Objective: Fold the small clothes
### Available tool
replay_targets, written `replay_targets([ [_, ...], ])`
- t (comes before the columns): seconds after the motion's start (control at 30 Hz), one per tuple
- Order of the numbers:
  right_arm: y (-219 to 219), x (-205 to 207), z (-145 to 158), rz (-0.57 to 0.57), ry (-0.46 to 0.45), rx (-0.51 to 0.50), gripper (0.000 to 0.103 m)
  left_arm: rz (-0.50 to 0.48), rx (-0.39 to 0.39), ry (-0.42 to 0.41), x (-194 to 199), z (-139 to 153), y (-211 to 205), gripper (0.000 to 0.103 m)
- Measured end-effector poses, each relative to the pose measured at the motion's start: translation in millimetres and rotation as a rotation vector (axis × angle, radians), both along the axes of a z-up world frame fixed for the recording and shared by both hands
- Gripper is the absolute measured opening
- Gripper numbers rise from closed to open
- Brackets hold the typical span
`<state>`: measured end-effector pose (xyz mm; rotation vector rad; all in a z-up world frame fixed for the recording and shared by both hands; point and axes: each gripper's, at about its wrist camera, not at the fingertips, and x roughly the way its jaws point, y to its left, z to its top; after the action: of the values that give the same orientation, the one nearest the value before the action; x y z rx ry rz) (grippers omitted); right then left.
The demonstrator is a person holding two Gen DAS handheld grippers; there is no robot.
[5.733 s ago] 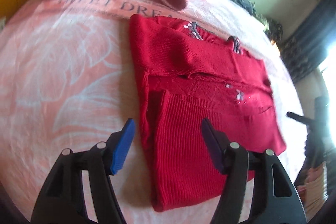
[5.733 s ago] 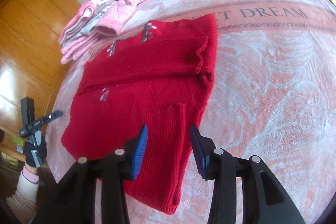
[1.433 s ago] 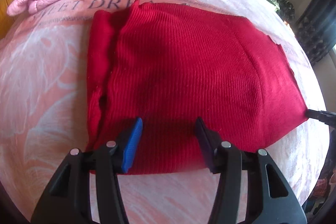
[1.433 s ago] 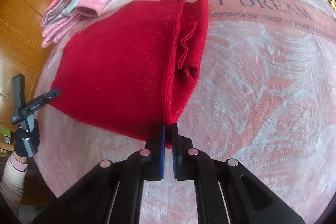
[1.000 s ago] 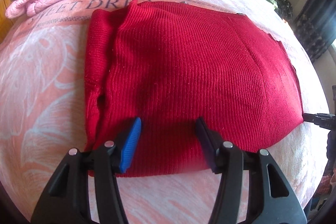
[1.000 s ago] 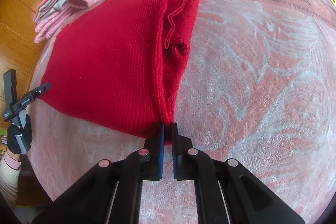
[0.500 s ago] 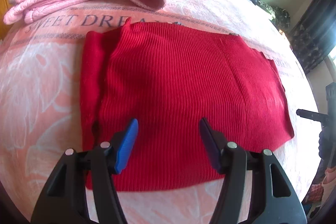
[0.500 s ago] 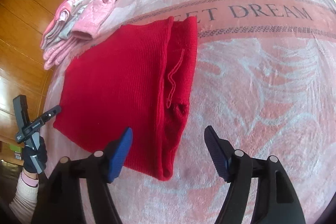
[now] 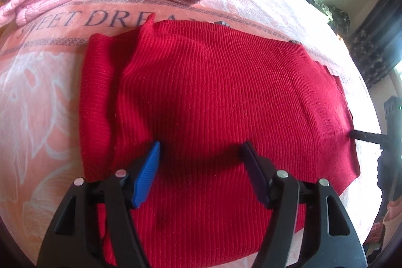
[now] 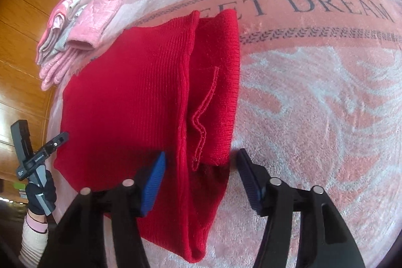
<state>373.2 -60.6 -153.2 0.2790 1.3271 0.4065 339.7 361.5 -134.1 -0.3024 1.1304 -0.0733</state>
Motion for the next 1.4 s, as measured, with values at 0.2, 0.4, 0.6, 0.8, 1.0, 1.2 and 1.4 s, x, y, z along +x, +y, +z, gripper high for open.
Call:
replay_targets([
  [0.2, 5, 4, 2, -0.005, 0.019, 0.078, 0.021, -0.013, -0.011, 0.008, 4, -3, 1, 0.069],
  [0.4, 10, 5, -2, -0.024, 0.026, 0.032, 0.019, -0.023, -0.014, 0.003, 3, -4, 2, 0.069],
  [0.6, 7, 4, -7, -0.038, 0.026, 0.051, 0.019, -0.028, -0.004, -0.006, 1, -4, 0, 0.071],
  [0.8, 0, 0, -10, -0.063, 0.036, 0.062, 0.019, -0.032, 0.001, -0.014, 1, -5, -2, 0.074],
  [1.0, 14, 9, 18, -0.096, 0.074, -0.039, 0.017, 0.004, -0.086, -0.009, -2, 10, 10, 0.07],
  [1.2, 77, 14, 90, 0.006, -0.056, -0.049, 0.017, -0.024, -0.173, -0.003, -19, 11, 27, 0.07],
  [1.4, 169, 13, 111, 0.171, -0.1, -0.072, 0.017, -0.048, -0.206, -0.001, -32, -2, 36, 0.071],
])
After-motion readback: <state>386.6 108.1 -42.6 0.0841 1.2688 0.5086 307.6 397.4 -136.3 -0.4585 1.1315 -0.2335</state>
